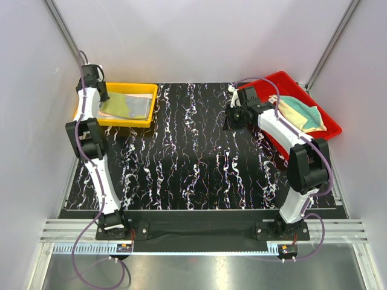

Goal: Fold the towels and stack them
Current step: Neatly place the folded towel into the bin

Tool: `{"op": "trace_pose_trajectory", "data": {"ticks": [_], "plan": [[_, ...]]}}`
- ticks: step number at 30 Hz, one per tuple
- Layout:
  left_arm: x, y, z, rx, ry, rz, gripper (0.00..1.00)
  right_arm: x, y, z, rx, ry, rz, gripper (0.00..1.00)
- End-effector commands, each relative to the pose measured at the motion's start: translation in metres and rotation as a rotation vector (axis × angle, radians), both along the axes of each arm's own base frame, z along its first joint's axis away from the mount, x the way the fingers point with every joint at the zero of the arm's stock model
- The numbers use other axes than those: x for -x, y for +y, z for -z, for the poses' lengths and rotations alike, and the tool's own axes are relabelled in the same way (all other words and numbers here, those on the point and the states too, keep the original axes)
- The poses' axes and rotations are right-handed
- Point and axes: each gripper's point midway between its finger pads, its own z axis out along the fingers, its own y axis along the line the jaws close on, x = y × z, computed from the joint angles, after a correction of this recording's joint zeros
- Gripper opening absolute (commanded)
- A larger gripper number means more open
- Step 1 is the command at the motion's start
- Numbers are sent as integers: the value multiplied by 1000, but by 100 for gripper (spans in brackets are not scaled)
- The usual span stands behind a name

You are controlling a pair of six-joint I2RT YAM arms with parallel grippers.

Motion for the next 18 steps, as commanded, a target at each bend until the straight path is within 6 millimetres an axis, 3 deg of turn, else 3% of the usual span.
{"op": "trace_pose_trajectory", "data": {"ticks": [1, 7, 14, 15, 18], "plan": [[-13, 13, -33, -16, -113, -24, 0, -12, 6, -16, -29, -43, -1, 28], [-4, 18, -45, -50, -144, -55, 0, -14, 6, -13, -25, -41, -2, 29], [3, 27, -36, -73, -107, -109, 0, -15, 5, -9, -18, -39, 3, 29], [2, 27, -39, -73, -116, -114, 9, -16, 4, -10, -18, -39, 4, 30], [3, 25, -50, -65, -129, -121, 48, -15, 5, -12, -20, -39, 9, 34]]}}
